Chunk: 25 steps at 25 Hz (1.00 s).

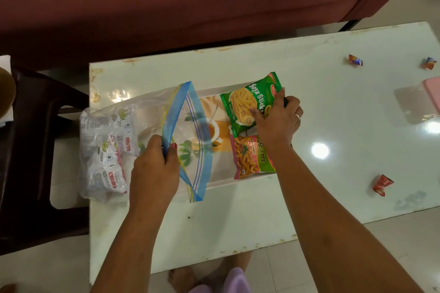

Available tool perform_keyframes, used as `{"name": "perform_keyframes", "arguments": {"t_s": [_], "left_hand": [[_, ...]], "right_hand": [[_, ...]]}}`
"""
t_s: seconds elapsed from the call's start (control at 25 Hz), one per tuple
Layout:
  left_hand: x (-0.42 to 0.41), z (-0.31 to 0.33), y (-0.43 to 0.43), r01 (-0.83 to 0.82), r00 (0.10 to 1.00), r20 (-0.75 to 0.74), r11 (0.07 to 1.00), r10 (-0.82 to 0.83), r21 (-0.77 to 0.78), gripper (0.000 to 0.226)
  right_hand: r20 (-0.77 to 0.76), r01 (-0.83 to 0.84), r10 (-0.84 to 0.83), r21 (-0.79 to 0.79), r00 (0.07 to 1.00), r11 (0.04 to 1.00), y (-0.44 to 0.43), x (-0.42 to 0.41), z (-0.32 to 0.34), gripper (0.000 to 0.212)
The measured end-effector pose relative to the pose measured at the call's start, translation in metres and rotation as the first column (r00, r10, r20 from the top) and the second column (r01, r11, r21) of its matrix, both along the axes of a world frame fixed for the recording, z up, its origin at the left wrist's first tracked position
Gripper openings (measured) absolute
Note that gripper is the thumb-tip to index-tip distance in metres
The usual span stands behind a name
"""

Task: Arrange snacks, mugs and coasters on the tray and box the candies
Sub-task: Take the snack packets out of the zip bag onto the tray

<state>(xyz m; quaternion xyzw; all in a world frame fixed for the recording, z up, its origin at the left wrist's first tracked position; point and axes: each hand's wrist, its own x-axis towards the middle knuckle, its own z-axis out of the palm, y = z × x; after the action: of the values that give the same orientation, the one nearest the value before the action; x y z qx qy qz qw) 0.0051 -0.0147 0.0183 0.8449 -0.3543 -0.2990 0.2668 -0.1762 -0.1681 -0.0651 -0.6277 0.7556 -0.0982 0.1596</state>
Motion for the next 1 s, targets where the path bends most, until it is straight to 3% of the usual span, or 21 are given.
{"name": "perform_keyframes", "arguments": {"t_s": [0.28,0.4,0.56,0.8,0.92,1.0], "left_hand": [[0.001,-0.001,0.000,-0.014,0.999,-0.037,0.999,0.013,-0.033,0.018],[0.000,0.001,0.002,-0.013,0.999,-0.050,0.999,0.011,-0.034,0.019],[0.001,0.001,0.008,-0.009,0.997,-0.077,0.999,0.006,-0.047,0.016],[0.007,0.005,0.019,-0.017,0.995,-0.102,0.996,0.008,-0.083,0.003],[0.010,0.010,0.025,-0.012,0.995,-0.096,0.993,0.001,-0.117,0.006],[0.012,0.012,0.028,0.000,0.996,-0.094,0.990,-0.013,-0.140,0.012]], "right_hand": [[-0.012,0.068,-0.067,0.035,0.998,0.997,0.016,0.001,0.011,0.093],[-0.082,-0.006,0.008,0.019,0.997,1.000,0.064,0.016,0.009,0.091],[-0.221,-0.135,0.168,0.159,0.961,0.978,0.117,0.026,-0.008,0.088],[-0.341,-0.320,0.357,0.162,0.870,0.934,0.111,0.001,-0.011,0.070],[-0.306,-0.303,0.350,0.193,0.885,0.933,0.108,0.006,0.008,0.067],[-0.092,-0.282,0.281,0.006,0.955,0.959,0.110,0.024,0.031,0.054]]}}
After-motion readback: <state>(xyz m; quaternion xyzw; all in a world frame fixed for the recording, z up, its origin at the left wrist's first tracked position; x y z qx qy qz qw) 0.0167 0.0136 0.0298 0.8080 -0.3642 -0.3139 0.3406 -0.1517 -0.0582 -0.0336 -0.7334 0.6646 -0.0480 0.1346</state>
